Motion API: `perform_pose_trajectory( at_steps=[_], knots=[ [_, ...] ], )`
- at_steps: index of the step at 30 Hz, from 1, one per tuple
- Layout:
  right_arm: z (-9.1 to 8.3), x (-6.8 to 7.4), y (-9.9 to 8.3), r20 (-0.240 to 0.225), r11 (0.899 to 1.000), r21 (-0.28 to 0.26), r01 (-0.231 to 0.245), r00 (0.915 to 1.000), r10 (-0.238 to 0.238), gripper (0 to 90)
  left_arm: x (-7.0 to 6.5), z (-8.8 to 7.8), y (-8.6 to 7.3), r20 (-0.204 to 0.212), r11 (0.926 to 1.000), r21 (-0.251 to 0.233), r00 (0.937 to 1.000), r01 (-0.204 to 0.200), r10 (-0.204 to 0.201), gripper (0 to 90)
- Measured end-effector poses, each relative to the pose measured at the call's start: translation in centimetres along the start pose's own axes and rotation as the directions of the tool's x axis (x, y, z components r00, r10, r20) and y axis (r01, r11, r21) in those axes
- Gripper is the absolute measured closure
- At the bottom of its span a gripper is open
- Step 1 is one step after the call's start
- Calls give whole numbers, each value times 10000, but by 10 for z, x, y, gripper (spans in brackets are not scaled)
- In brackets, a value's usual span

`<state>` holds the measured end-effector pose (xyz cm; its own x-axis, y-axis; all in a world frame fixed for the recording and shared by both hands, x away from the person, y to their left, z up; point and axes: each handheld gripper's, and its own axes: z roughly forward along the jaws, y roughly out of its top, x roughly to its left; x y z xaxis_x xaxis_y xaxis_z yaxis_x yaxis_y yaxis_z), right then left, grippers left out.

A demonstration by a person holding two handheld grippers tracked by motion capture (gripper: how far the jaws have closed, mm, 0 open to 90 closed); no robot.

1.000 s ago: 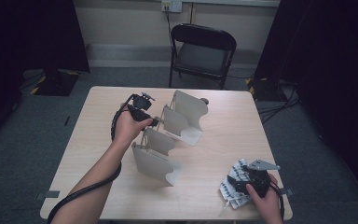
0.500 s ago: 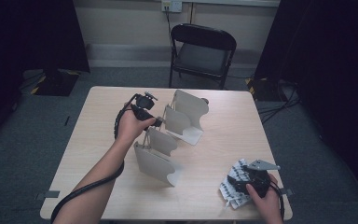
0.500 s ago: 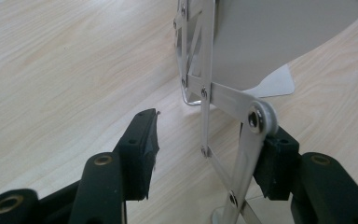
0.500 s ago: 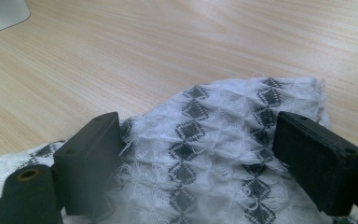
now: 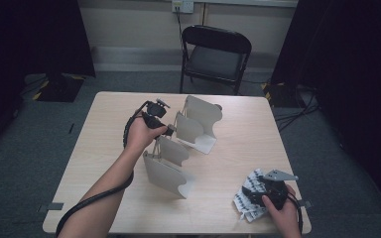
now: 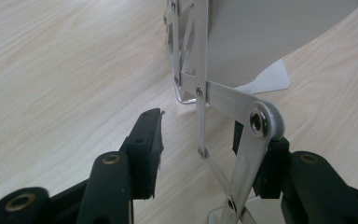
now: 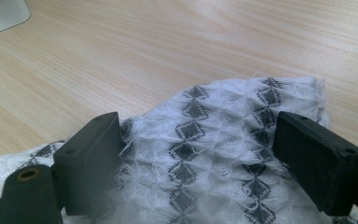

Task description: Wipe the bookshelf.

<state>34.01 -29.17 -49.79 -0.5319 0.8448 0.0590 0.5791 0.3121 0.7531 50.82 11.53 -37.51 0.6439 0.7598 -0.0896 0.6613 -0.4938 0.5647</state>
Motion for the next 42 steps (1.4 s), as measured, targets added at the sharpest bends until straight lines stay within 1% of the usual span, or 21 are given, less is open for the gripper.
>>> perform_pose_trajectory(
  at_steps=[2,10,11,12,13,15,16,17,20,22,27,28,29,31,32,33,34,37,38,39,42],
  knots=[
    [0,0,0,-3,10000,-3,-2,10000,2,148,1,-1,0,33,10000,34,10000,-54,54,521],
    [0,0,0,-5,10000,-2,-1,10000,1,148,2,3,1,119,9999,95,9999,82,-84,471],
    [0,0,0,-5,10000,-2,-1,10000,1,148,2,3,1,119,9999,95,9999,82,-84,487],
    [0,0,0,5,10000,3,3,10000,-3,148,1,3,1,254,9999,102,9997,-58,56,533],
    [0,0,0,0,10000,-1,-1,10000,1,148,0,3,2,181,9997,144,9996,-216,213,540],
    [0,0,0,0,10000,-1,0,10000,0,148,0,2,2,178,9995,170,9995,-263,260,585],
    [0,0,0,-4,10000,-2,-2,10000,2,148,-1,0,4,173,9987,168,9987,-491,488,603],
    [0,0,0,0,10000,0,0,10000,0,148,-2,0,5,169,9983,102,9982,-579,577,604],
    [0,0,0,3,10000,2,2,10000,-2,148,-4,-3,8,266,9965,265,9966,-791,783,633],
    [0,0,0,-7,10000,-4,-6,10000,6,148,-6,-5,8,260,9964,314,9966,-791,783,645],
    [0,0,0,0,10000,1,2,10000,-2,148,-5,-6,9,254,9985,219,9985,-493,487,650],
    [0,0,0,-1,10000,-3,-1,10000,1,148,-5,-8,9,240,9996,151,9994,-236,232,651],
    [0,0,0,0,10000,-1,0,10000,0,148,-5,-10,9,227,9997,120,9996,-195,192,645],
    [0,0,0,-1,10000,-1,-2,10000,2,148,-5,-11,10,304,9999,-32,9995,-102,103,635],
    [0,0,0,-5,10000,-3,-3,10000,3,148,-6,-13,12,443,9993,-353,9989,154,-138,630],
    [0,0,0,-6,10000,-2,-5,10000,5,148,-9,-15,14,311,9991,-407,9995,91,-79,635],
    [0,0,0,-2,10000,-1,-2,10000,2,148,-11,-15,15,172,9995,-323,9998,-17,23,637],
    [0,0,0,4,10000,4,3,10000,-3,148,-13,-14,17,239,9996,-264,9997,83,-77,644],
    [0,0,0,8,10000,4,7,10000,-7,148,-14,-12,18,64,9999,-88,9999,130,-130,655],
    [0,0,0,9,10000,5,9,10000,-9,148,-14,-10,18,83,9997,-74,9997,233,-232,664],
    [0,0,0,7,10000,3,8,10000,-8,148,-13,-7,17,-174,9997,161,9997,187,-184,726]
  ],
)
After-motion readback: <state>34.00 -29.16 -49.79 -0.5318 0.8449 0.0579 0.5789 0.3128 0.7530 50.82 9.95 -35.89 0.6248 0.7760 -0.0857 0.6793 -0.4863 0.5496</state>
